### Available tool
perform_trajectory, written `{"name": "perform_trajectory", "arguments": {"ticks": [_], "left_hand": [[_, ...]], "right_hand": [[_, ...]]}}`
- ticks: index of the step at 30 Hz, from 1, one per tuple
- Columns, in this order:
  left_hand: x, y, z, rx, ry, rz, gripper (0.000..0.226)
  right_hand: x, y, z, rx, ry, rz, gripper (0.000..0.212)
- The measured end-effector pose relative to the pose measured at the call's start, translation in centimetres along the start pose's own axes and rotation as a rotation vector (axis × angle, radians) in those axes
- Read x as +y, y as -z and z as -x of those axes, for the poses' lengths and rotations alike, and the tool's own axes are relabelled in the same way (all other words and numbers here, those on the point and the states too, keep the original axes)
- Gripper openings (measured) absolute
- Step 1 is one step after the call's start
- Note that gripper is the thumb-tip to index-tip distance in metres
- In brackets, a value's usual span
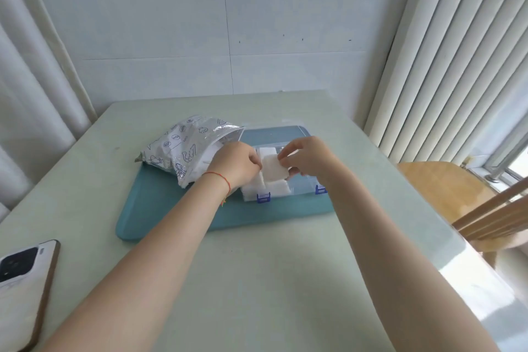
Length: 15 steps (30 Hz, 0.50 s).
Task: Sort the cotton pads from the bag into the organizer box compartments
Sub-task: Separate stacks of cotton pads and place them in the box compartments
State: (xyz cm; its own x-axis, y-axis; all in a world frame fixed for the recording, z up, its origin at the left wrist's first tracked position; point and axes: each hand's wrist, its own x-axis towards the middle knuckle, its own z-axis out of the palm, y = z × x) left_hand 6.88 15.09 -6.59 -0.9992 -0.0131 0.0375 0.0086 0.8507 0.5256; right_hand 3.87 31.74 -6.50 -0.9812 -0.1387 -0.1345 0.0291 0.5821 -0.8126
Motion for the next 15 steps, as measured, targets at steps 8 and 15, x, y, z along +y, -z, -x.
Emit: {"name": "perform_trajectory", "arguments": {"ticks": [8, 15], "left_hand": [[0.1, 0.2, 0.3, 0.022, -0.043, -0.035, 0.025], [-0.3, 0.1, 0.0, 0.018, -0.050, -0.012, 0.025]], "right_hand": [[0.8, -1.6, -0.9, -0.027, 0.000, 0.265, 0.019], [0.7, -2.6, -1.1, 0.085, 0.030, 0.469, 0.021]]}}
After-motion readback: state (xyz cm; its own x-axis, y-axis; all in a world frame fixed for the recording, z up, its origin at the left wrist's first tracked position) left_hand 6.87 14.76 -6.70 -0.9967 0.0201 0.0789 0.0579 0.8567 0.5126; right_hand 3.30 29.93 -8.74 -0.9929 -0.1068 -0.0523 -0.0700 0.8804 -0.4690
